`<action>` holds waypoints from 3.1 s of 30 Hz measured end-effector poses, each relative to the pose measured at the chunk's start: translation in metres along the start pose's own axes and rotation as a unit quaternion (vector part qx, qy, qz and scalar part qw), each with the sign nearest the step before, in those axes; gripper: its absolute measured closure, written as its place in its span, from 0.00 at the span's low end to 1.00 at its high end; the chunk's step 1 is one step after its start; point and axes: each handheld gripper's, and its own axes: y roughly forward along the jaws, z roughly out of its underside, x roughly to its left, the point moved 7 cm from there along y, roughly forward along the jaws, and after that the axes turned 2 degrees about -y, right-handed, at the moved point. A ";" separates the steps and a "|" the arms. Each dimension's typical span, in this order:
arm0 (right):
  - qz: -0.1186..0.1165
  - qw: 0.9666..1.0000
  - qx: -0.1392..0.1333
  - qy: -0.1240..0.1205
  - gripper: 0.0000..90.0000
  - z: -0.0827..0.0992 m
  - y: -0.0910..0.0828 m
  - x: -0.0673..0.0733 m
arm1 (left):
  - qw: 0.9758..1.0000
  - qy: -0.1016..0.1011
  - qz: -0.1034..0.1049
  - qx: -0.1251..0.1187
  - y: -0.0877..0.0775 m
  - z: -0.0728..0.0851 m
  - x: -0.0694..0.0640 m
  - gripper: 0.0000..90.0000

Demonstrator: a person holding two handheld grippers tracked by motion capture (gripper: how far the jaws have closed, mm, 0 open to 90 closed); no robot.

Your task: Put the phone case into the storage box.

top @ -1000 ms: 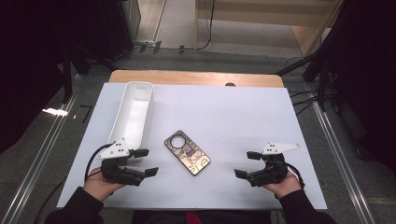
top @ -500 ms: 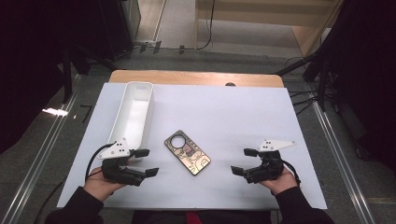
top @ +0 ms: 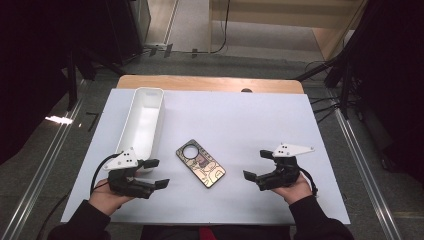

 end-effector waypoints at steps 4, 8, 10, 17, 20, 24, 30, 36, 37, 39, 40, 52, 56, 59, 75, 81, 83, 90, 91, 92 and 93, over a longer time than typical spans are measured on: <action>0.000 1.000 0.002 0.009 0.00 0.000 0.001 -0.001 | 1.000 0.000 0.001 0.000 0.000 0.000 -0.001 0.24; -0.007 1.000 0.008 0.023 0.00 -0.003 0.005 -0.001 | 1.000 -0.001 0.001 -0.001 0.000 0.000 -0.001 0.24; -0.010 1.000 0.007 0.019 0.00 -0.004 0.008 -0.001 | 1.000 0.000 0.001 -0.001 0.000 0.000 -0.001 0.24; -0.012 1.000 0.011 0.010 0.00 -0.009 0.014 0.003 | 1.000 -0.001 0.001 -0.001 0.000 0.000 -0.001 0.24; -0.018 1.000 0.017 0.009 0.00 -0.011 0.020 0.007 | 1.000 -0.001 0.001 -0.001 0.000 0.000 -0.001 0.24; -0.019 1.000 0.019 0.003 0.00 -0.014 0.025 0.009 | 1.000 0.000 0.001 0.000 0.000 0.000 0.000 0.24; -0.020 1.000 0.022 0.000 0.00 -0.016 0.030 0.013 | 1.000 0.000 0.000 -0.001 -0.001 0.000 0.000 0.24; -0.016 1.000 0.023 -0.004 0.00 -0.020 0.035 0.015 | 1.000 0.000 0.001 0.000 -0.001 0.000 0.000 0.24; -0.016 1.000 0.022 -0.008 0.00 -0.021 0.036 0.015 | 1.000 0.000 0.001 0.000 -0.001 0.000 0.000 0.24; -0.016 1.000 0.021 -0.007 0.00 -0.022 0.039 0.016 | 1.000 0.000 0.001 0.000 -0.001 0.000 0.000 0.24; -0.016 1.000 0.023 -0.007 0.00 -0.023 0.039 0.016 | 1.000 0.000 0.001 0.000 -0.001 0.000 0.000 0.24; -0.017 1.000 0.024 -0.006 0.00 -0.030 0.052 0.023 | 1.000 0.000 0.002 0.001 -0.001 0.001 0.000 0.24; -0.016 1.000 0.025 -0.003 0.00 -0.032 0.057 0.025 | 1.000 -0.002 0.003 0.001 0.000 0.001 0.000 0.24; -0.015 1.000 0.026 -0.002 0.00 -0.034 0.062 0.027 | 1.000 -0.002 0.003 0.002 -0.001 0.001 0.000 0.24; -0.004 1.000 0.028 -0.003 0.00 -0.046 0.087 0.036 | 1.000 -0.009 0.004 -0.002 -0.001 0.002 0.002 0.24; -0.007 0.999 0.039 -0.011 0.00 -0.047 0.104 0.045 | 1.000 -0.007 0.005 -0.001 -0.001 0.002 0.002 0.24; -0.006 0.999 0.038 -0.010 0.00 -0.048 0.108 0.047 | 1.000 -0.007 0.006 0.000 -0.001 0.002 0.002 0.24; -0.009 0.999 0.040 -0.007 0.00 -0.051 0.118 0.055 | 1.000 -0.009 0.006 -0.001 -0.002 0.002 0.002 0.24; -0.009 0.999 0.039 -0.005 0.00 -0.051 0.119 0.055 | 1.000 -0.009 0.007 -0.003 -0.002 0.002 0.002 0.24; -0.009 0.999 0.042 -0.004 0.00 -0.050 0.120 0.056 | 1.000 -0.010 0.007 -0.004 -0.002 0.002 0.002 0.24; -0.008 0.999 0.044 -0.005 0.00 -0.050 0.121 0.056 | 1.000 -0.011 0.007 -0.004 -0.002 0.002 0.002 0.24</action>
